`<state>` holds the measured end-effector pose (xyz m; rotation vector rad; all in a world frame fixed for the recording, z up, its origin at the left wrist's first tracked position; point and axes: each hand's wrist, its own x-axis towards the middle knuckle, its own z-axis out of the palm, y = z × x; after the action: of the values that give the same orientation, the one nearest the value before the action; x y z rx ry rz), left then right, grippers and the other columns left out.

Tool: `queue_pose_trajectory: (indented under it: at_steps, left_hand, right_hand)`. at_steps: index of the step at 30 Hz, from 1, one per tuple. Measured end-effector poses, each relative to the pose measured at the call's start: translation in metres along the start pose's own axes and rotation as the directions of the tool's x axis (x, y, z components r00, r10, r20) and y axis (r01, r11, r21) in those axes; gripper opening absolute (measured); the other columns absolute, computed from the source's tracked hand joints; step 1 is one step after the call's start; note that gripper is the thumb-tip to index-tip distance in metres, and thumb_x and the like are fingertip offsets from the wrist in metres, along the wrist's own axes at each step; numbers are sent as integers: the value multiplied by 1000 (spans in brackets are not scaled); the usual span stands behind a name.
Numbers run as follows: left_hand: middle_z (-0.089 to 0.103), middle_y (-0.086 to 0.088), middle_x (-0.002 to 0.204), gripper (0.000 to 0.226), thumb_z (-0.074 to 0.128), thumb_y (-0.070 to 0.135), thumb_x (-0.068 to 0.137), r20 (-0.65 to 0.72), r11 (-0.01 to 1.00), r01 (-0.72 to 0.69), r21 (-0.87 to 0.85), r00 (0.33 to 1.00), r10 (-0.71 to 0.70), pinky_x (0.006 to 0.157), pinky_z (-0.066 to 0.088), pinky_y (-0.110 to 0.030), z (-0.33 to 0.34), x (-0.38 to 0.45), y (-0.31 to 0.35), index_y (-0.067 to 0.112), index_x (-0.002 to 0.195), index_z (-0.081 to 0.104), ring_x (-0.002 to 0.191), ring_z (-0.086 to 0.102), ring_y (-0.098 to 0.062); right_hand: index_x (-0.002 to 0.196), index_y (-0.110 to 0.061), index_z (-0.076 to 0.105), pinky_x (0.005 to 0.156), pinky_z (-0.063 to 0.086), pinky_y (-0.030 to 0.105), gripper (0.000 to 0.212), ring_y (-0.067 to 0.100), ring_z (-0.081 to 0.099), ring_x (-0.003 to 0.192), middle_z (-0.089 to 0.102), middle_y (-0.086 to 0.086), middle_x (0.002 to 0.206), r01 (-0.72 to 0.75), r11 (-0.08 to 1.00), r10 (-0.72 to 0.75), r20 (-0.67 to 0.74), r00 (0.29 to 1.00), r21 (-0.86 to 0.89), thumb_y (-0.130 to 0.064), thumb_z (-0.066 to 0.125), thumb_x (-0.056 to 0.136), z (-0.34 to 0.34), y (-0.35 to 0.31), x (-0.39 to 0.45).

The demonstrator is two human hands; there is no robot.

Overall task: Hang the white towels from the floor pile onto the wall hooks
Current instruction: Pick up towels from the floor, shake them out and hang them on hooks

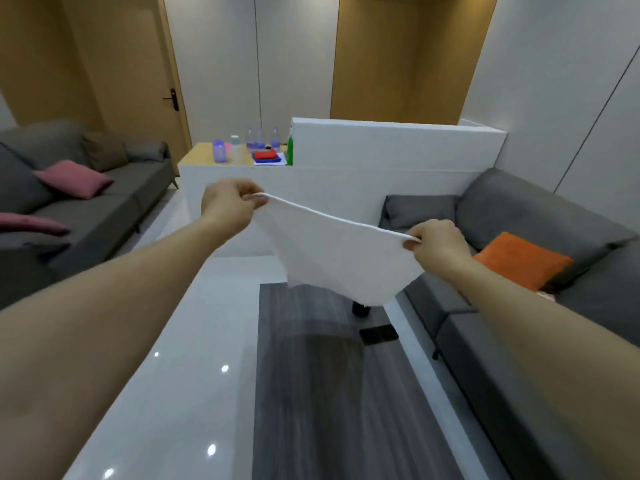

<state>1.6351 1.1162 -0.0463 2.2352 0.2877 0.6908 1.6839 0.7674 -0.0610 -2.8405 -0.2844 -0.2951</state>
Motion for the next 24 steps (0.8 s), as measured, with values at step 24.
queue_pose_trajectory:
  at_steps: [24]
  left_hand:
    - [66,3,84,18,70,32,86,552,790,263,554,594,-585,67,45,-25,108,-475,-97,17,93,75,79,58,-12]
  right_hand:
    - [86,-22,74,75,57,34,6,13,62,75,68,-3,80,-45,997,73,665,743,-59,-20,69,84,190,204,-380]
